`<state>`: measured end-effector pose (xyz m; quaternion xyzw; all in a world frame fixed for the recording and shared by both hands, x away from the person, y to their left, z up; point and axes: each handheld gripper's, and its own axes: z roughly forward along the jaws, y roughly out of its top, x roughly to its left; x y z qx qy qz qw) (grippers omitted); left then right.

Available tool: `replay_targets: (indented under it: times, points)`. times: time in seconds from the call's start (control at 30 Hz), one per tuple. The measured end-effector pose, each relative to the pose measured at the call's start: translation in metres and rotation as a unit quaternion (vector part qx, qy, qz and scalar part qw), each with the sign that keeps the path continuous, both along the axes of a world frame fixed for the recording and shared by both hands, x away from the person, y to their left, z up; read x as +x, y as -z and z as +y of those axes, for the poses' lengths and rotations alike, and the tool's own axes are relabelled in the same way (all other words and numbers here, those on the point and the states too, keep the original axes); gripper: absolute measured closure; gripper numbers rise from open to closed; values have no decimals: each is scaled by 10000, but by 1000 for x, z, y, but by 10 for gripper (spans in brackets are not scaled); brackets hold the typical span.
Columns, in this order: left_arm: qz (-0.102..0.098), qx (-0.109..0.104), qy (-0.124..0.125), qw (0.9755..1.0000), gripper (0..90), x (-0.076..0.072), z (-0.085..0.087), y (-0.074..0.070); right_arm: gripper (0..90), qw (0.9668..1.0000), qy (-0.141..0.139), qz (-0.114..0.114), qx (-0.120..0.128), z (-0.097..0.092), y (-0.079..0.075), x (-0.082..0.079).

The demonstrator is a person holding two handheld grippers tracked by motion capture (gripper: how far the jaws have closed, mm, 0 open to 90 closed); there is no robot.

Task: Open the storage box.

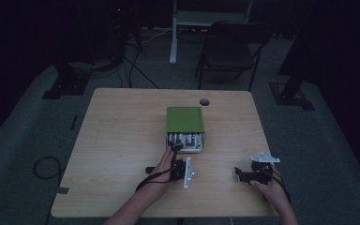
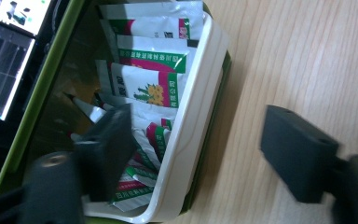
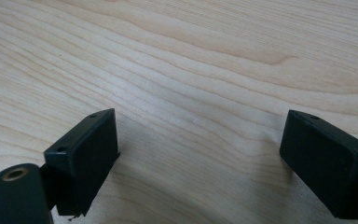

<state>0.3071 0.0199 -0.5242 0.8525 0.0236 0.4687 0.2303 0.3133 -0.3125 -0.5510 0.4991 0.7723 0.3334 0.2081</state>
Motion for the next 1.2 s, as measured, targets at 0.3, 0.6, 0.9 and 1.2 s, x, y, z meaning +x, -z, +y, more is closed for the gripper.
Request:
replay_targets:
  times: [0.3, 0.6, 0.9, 1.2]
  points:
    - [-518, 500, -18, 9974, 488, 1, -2, 4, 108, 10000, 1, 1, 1, 0, 0, 0]
    - [-826, 965, -5, 9919, 562, 3, -8, 6, 108, 10000, -1, 0, -1, 0, 0, 0]
    - [-861, 1335, 67, 9873, 679, 3, -14, 10, 108, 10000, 0, 1, 0, 0, 0, 0]
    - [-862, 1626, -82, 9829, 709, 6, -18, 13, 108, 10000, 0, 1, 0, 0, 0, 0]
